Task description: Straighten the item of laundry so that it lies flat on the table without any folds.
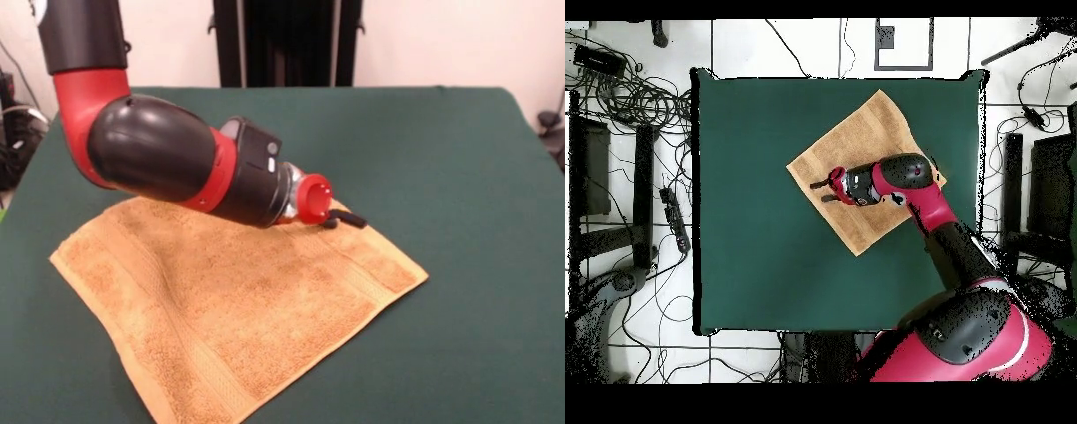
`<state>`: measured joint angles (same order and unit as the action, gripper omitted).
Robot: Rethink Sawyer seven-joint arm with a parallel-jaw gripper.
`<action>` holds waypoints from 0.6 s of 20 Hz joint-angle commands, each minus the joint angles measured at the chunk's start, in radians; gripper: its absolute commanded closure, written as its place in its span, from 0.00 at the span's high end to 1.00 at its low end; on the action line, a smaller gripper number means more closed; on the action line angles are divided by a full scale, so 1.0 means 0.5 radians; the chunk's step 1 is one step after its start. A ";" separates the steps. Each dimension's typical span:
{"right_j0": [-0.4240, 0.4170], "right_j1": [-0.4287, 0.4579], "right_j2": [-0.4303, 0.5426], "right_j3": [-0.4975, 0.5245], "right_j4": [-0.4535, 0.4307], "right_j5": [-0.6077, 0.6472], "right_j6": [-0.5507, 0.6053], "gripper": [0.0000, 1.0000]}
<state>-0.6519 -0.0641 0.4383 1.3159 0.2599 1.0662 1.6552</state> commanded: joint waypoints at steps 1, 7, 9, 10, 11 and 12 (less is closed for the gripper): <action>0.178 0.112 0.162 0.264 0.084 -0.189 0.219 1.00; 0.186 0.093 0.170 0.277 0.101 -0.195 0.195 1.00; 0.191 0.092 0.176 0.274 0.106 -0.203 0.191 1.00; 0.192 0.088 0.173 0.271 0.098 -0.204 0.180 1.00; 0.202 0.083 0.156 0.254 0.077 -0.205 0.171 1.00; 0.231 0.049 0.109 0.232 0.052 -0.164 0.209 1.00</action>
<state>-0.6105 -0.0592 0.4379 1.3647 0.2684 1.0635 1.6552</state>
